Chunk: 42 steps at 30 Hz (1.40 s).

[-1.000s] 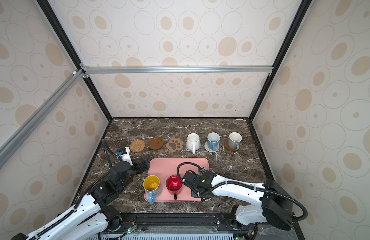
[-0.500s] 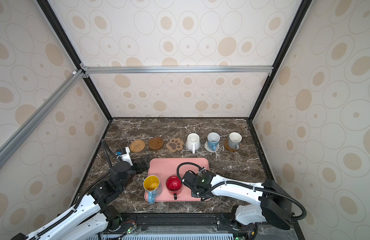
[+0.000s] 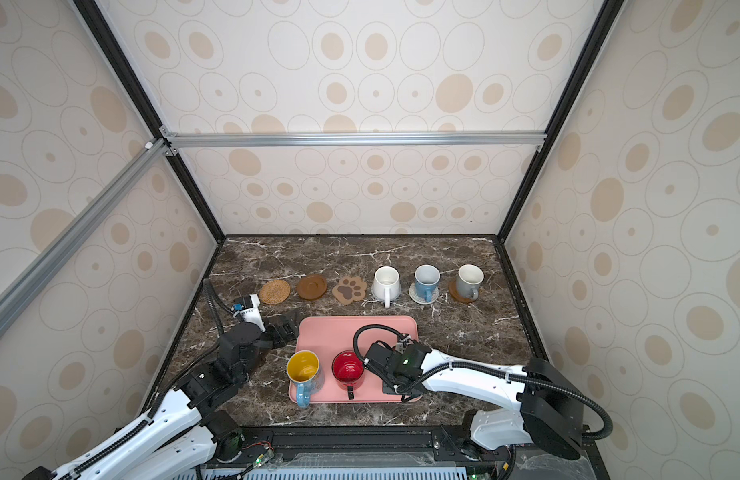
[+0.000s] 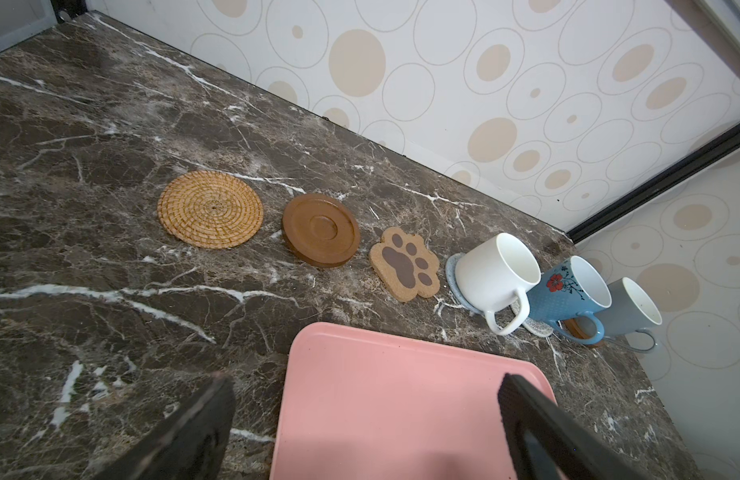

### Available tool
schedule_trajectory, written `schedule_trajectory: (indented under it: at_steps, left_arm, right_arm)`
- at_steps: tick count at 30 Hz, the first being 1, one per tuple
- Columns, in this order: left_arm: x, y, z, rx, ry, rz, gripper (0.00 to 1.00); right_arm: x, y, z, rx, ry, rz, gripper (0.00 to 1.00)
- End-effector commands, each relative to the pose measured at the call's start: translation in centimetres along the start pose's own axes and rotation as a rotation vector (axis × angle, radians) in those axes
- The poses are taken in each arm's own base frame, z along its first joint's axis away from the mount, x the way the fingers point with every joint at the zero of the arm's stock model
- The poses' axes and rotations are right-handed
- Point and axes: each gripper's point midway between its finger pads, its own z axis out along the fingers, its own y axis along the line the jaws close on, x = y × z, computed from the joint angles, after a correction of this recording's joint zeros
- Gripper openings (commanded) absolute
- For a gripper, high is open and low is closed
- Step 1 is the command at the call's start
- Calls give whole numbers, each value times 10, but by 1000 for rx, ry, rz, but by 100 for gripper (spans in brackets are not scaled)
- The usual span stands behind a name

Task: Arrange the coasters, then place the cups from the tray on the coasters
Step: 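Lower the right gripper and close it on the red-inside mug's rim, then lift the red-inside white mug and carry it toward the coasters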

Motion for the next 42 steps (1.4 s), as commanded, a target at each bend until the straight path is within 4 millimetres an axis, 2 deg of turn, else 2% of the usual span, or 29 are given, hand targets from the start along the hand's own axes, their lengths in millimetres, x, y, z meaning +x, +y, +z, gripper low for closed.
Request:
schedule_trajectory:
  at_steps: [1, 15, 27, 42]
  left_arm:
    - [-4, 3, -2, -10, -10, -23, 100]
    - [-5, 7, -6, -13, -19, -35, 100]
    - [-5, 9, -10, -13, -20, -40, 100]
    - [1, 12, -14, 0, -4, -60, 100]
  right_arm:
    - [-3, -6, -4, 38, -22, -3, 14]
    - [-30, 3, -33, 16, -125, -40, 13]
    - [-61, 25, -54, -9, -229, -114, 13]
    - [-107, 57, -54, -42, -235, -170, 13]
